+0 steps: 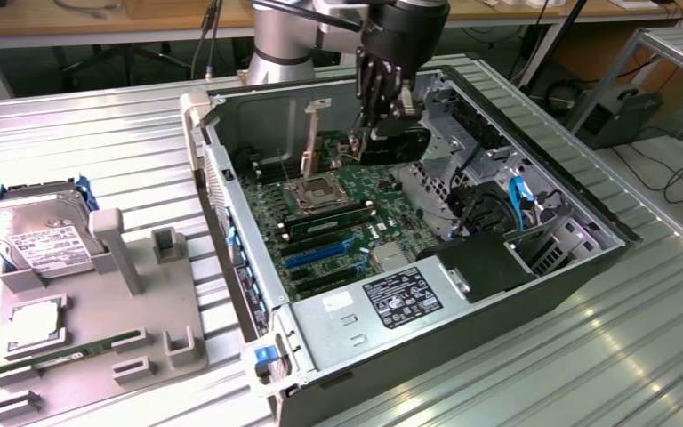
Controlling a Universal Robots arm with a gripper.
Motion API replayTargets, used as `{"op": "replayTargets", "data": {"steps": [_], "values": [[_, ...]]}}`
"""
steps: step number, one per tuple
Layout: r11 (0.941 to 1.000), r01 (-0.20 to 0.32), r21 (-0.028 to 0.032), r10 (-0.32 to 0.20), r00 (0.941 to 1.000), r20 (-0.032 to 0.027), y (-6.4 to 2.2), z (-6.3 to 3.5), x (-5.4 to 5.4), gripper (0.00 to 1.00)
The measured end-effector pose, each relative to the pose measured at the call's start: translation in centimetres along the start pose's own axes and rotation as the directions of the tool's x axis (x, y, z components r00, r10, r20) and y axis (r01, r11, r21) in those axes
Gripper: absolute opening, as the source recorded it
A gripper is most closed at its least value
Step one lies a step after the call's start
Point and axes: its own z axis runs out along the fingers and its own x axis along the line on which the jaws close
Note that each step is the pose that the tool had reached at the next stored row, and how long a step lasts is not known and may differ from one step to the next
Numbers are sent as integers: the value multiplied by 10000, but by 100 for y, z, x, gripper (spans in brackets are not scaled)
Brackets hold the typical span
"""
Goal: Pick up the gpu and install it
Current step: 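Insert the gpu into the slot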
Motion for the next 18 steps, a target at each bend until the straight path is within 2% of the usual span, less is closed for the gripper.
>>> {"op": "replayTargets", "data": {"steps": [6,10,18], "values": [[9988,498,-5,-498,9988,-8,0,2,0,27],[9953,970,-11,-970,9953,-16,0,3,0,27],[9950,1003,-11,-1003,9950,-15,-3,9,47,27]]}}
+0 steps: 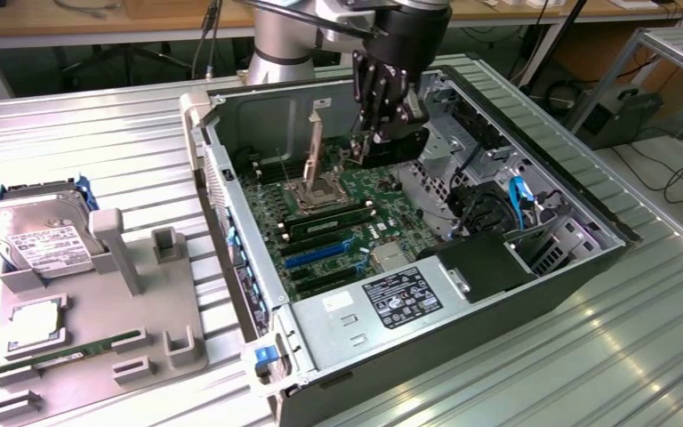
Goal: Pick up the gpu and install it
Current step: 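Insert the gpu into the slot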
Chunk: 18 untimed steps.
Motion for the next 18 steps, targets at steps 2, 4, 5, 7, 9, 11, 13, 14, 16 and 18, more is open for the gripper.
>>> {"op": "replayTargets", "data": {"steps": [2,4,5,7,9,11,13,14,16,18], "values": [[10000,0,0,0,10000,0,4,1,27,27],[10000,-1,0,1,10000,2,11,3,58,27],[10000,-2,0,2,10000,4,15,5,71,27],[10000,0,0,0,10000,13,39,41,202,27],[10000,0,-1,0,10000,12,57,118,274,27],[10000,0,-1,0,10000,11,197,219,304,27],[10000,0,-1,0,10000,12,368,365,365,27],[10000,0,0,0,10000,12,437,462,433,27],[10000,0,-1,0,10000,12,565,646,462,27],[10000,0,-1,0,10000,12,585,669,463,27]]}}
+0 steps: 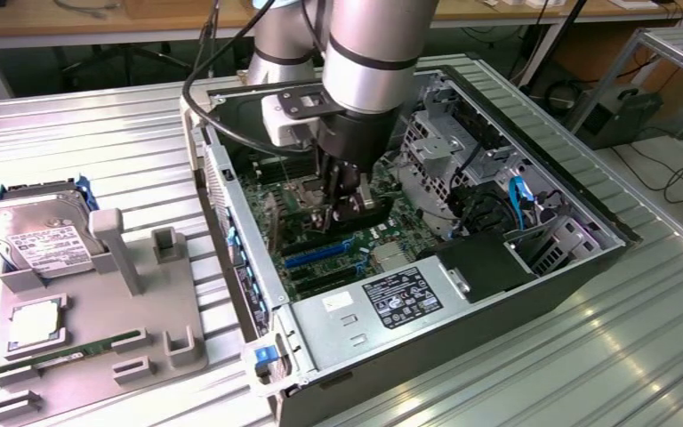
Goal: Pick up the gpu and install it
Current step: 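Insert the gpu into the slot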
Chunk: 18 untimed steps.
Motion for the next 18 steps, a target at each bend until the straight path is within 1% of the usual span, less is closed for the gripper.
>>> {"op": "replayTargets", "data": {"steps": [6,8,12,18], "values": [[10000,0,0,0,10000,0,41,79,3,27],[10000,0,0,0,10000,0,79,118,6,27],[10000,0,0,0,10000,0,121,161,8,27],[10000,2,0,-2,10000,0,145,222,10,27]]}}
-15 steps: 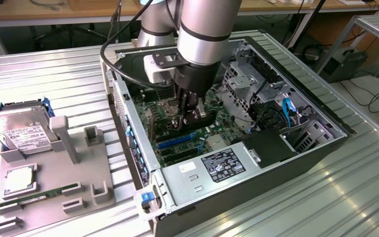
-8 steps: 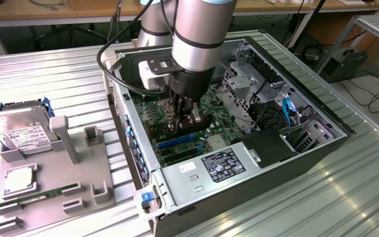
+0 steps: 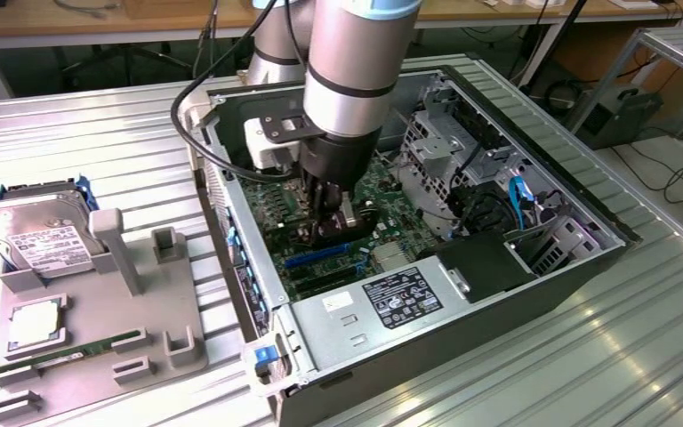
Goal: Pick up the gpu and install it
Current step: 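Insert the gpu into the slot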
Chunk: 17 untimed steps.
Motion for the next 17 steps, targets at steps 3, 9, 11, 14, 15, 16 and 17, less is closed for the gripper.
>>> {"op": "replayTargets", "data": {"steps": [3,9,11,14,15,16,17], "values": [[10000,-2,0,2,10000,0,4,23,0,27],[10000,-3,0,3,10000,-1,31,75,2,27],[10000,-6,0,6,10000,-1,30,89,2,27],[10000,-7,0,7,10000,0,30,116,2,27],[10000,-7,1,7,10000,1,30,123,2,27],[10000,-7,0,7,10000,1,30,131,2,27],[10000,-8,0,8,10000,0,30,137,2,27]]}}
